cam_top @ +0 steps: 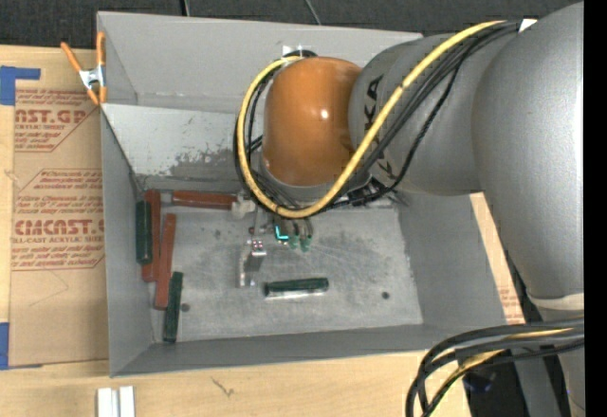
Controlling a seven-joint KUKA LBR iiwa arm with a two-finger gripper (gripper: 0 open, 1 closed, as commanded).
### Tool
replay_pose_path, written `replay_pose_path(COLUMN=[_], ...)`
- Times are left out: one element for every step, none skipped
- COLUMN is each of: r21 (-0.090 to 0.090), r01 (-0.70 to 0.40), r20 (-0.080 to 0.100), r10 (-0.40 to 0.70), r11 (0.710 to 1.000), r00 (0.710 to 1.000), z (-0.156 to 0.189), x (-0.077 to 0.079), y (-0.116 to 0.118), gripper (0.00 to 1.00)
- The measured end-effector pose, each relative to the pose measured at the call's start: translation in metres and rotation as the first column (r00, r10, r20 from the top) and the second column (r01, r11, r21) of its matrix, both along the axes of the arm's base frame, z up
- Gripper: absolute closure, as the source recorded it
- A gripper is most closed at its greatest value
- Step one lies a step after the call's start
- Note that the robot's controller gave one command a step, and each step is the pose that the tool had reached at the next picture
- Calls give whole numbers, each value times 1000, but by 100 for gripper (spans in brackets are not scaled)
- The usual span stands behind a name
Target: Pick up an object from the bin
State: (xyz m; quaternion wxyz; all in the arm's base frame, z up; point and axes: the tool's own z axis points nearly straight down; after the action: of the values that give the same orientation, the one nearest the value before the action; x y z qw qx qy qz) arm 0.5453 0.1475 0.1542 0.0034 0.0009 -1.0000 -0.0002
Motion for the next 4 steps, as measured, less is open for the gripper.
replay_pose_path(r21=[1,0,1,0], r01=[1,-61,16,90], r20=[7,10,7,7], r10=[-1,61,-16,-90], r11=[1000,998,1000,996], r00=[1000,998,1000,996], z=[4,-20,-40,-61], x=[2,-19,-23,-43], y=[-1,-15,-40,-53], gripper=[0,0,0,0])
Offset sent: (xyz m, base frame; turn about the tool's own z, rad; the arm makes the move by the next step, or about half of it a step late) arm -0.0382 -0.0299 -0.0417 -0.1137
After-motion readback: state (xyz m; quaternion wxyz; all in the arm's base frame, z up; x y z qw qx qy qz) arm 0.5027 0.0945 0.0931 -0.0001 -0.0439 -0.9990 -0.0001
